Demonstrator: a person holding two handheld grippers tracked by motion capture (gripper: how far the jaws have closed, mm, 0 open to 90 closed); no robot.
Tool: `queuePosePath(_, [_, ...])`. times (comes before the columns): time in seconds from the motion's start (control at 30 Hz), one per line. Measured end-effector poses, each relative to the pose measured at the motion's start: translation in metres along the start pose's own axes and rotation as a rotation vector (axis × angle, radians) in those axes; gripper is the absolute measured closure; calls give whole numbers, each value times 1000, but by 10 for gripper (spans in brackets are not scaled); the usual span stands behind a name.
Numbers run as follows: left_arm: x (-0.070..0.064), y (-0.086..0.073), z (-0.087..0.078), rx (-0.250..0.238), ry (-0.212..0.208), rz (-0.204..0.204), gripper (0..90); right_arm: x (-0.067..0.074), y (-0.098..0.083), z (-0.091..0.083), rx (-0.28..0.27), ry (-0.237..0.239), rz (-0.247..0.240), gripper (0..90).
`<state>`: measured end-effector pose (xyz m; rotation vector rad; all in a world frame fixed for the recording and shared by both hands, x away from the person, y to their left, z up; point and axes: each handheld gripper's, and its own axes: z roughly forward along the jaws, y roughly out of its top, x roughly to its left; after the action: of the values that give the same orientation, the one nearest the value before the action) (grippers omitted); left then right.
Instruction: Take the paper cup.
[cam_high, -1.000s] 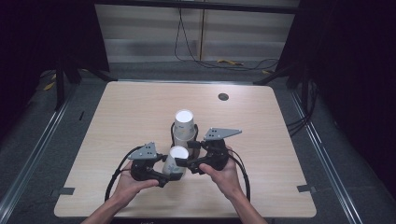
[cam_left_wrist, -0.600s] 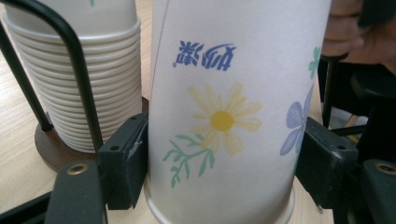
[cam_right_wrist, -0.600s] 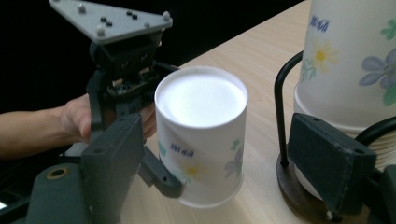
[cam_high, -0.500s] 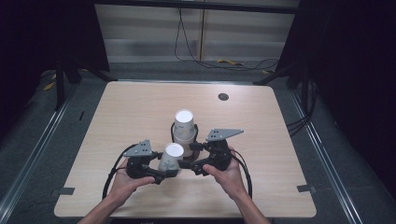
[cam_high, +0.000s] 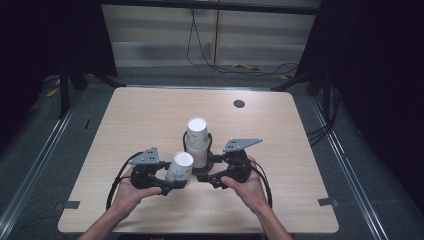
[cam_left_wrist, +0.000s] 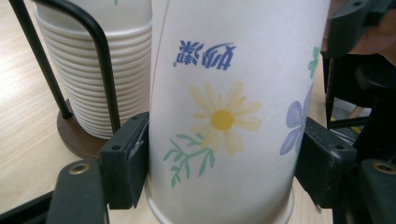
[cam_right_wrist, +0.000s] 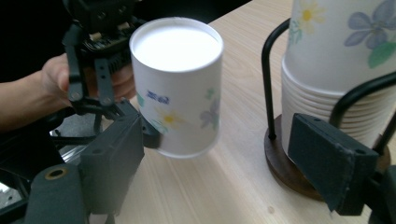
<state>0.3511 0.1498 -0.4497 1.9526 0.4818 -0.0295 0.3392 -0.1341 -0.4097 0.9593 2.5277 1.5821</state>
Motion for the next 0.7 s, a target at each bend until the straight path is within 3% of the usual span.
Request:
queuePosePath(0.13, [-5, 6, -1, 65, 39, 73, 273, -2, 0, -4, 8, 8, -4, 229])
queuePosePath(0.2, [-4, 7, -1, 60, 24, 64, 273, -2, -1, -5, 22, 11, -8, 221])
queuePosePath(0.23, [-4, 9, -2, 85, 33, 77, 274, -2, -1, -4, 29, 6, -11, 221])
queuePosePath(0.3, [-4, 9, -2, 88, 38, 77, 274, -2, -2, -4, 41, 2, -16, 217])
queuePosePath(0.5, [4, 9, -4, 151, 80, 25, 279, 0, -2, -3, 91, -17, -42, 220])
queuePosePath(0.7, [2, 9, -3, 194, 70, 34, 284, 1, -3, 1, 138, -22, -62, 228])
